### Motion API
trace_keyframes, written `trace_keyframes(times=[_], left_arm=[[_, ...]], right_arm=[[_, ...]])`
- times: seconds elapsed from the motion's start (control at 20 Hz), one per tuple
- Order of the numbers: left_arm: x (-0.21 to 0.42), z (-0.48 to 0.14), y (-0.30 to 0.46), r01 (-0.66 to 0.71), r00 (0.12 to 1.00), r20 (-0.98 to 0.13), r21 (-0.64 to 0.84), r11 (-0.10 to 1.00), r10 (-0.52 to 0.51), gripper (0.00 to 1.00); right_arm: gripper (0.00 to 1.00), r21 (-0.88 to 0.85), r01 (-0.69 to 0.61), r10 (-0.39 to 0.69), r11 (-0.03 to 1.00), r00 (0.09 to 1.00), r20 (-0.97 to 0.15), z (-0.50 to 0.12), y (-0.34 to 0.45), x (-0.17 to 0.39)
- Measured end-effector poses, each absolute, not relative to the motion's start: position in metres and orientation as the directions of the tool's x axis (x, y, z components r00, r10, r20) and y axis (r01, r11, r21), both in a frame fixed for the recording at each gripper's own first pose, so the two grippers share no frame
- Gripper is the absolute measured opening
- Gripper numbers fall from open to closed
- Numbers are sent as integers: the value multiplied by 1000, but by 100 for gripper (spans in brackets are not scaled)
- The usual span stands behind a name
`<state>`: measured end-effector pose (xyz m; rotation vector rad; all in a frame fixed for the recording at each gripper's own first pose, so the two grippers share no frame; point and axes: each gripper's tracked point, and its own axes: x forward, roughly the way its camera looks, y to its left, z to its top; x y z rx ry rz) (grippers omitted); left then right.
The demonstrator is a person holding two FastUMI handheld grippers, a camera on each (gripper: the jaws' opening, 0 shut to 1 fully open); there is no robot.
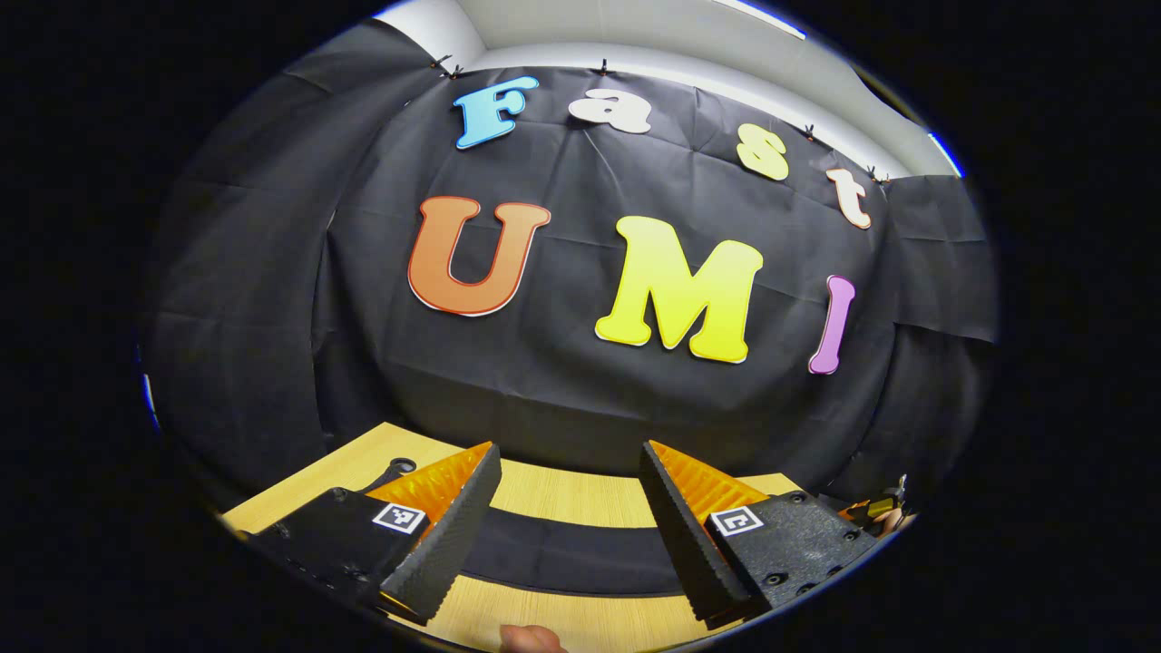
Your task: Grasp the waist and the cuffs of the jeans and fold them to make the two legs overlap; first hold the waist and fold one-third of the jeans toward the cuffs, then hold the cuffs and fold the remaining one-third in the same direction to finish folding.
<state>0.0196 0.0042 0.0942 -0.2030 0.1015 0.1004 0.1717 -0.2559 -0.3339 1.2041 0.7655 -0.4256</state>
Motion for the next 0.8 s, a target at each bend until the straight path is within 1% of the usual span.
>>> trace_keyframes(times=[0.05, 0.1, 0.15, 0.2, 0.25, 0.3, 0.35, 0.4, 0.45, 0.5, 0.55, 0.6, 0.65, 0.7, 0.8], left_arm=[[18, 93, 4, -114, 989, -119, -194, 974, 92, 98], [16, 92, 2, -117, 988, -127, -193, 974, 93, 98], [16, 90, 1, -119, 986, -134, -194, 974, 94, 98], [15, 89, -1, -121, 986, -140, -194, 973, 95, 98], [15, 88, -2, -125, 985, -145, -194, 973, 97, 98], [14, 88, -2, -126, 984, -147, -194, 973, 98, 98], [13, 89, -3, -127, 984, -149, -195, 972, 99, 98], [13, 89, -5, -129, 984, -150, -195, 972, 100, 98], [13, 89, -5, -131, 983, -150, -193, 972, 103, 98], [14, 88, -6, -131, 983, -152, -194, 972, 102, 98], [14, 86, -6, -135, 982, -159, -197, 971, 104, 98], [13, 82, -6, -138, 980, -169, -202, 970, 104, 98], [11, 79, -6, -142, 978, -180, -209, 967, 105, 98], [10, 78, -6, -146, 976, -190, -217, 965, 105, 100], [8, 79, -5, -152, 976, -191, -228, 962, 109, 98]], right_arm=[[63, 675, 665, 111, 318, 681, -723, -336, -251, 179], [67, 672, 673, 122, 309, 673, -729, -335, -246, 182], [63, 665, 682, 142, 303, 658, -739, -335, -240, 181], [67, 663, 684, 161, 304, 649, -743, -334, -235, 181], [63, 665, 678, 165, 313, 651, -741, -333, -233, 182], [67, 651, 684, 147, 329, 644, -751, -339, -237, 183], [63, 652, 683, 147, 329, 645, -750, -341, -238, 182], [39, 655, 684, 147, 321, 647, -748, -347, -236, 189], [39, 670, 677, 147, 306, 661, -735, -346, -238, 188], [27, 672, 675, 156, 306, 660, -735, -345, -236, 189], [27, 681, 667, 143, 302, 675, -724, -346, -237, 191], [12, 679, 659, 135, 325, 678, -723, -344, -237, 187], [12, 665, 662, 104, 346, 677, -729, -341, -243, 184], [1, 648, 653, 102, 392, 670, -736, -342, -237, 185], [1, 615, 623, 71, 484, 672, -737, -333, -236, 186]])
